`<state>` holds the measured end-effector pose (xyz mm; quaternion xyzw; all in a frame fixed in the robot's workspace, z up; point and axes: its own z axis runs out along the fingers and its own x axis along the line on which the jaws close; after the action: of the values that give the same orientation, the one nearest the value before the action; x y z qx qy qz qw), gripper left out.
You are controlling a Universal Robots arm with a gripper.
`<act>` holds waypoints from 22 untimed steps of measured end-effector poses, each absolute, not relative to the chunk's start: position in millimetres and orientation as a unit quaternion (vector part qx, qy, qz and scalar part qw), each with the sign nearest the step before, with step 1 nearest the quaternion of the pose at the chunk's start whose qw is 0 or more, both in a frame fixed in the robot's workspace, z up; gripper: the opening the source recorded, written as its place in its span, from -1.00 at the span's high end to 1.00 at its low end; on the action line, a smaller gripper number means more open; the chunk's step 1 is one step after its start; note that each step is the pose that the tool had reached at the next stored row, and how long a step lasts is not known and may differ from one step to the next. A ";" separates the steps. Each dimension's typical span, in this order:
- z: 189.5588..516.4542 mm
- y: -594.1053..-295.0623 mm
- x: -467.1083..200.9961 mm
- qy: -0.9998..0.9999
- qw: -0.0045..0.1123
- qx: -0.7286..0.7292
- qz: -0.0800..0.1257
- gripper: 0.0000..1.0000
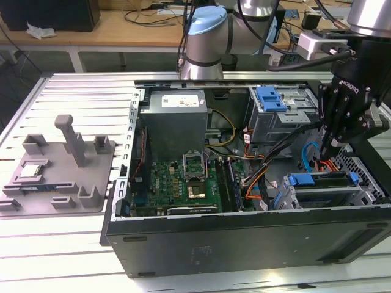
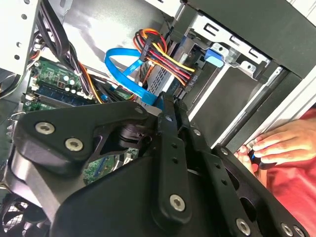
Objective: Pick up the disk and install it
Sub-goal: 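Insert the second disk wire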
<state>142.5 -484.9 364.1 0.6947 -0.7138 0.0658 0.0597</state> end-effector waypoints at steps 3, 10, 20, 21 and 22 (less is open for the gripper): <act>363.9 -485.5 142.5 -0.714 0.058 0.695 0.064 0.68; 363.6 -487.5 142.5 -0.715 0.051 0.695 0.057 0.68; 363.5 -497.9 142.6 -0.716 0.038 0.696 0.044 0.68; 363.6 -499.2 142.6 -0.716 0.037 0.696 0.042 0.68; 363.5 -500.5 142.6 -0.716 0.035 0.696 0.041 0.68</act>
<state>142.6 -500.5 363.5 0.6963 -0.7157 0.0408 0.0355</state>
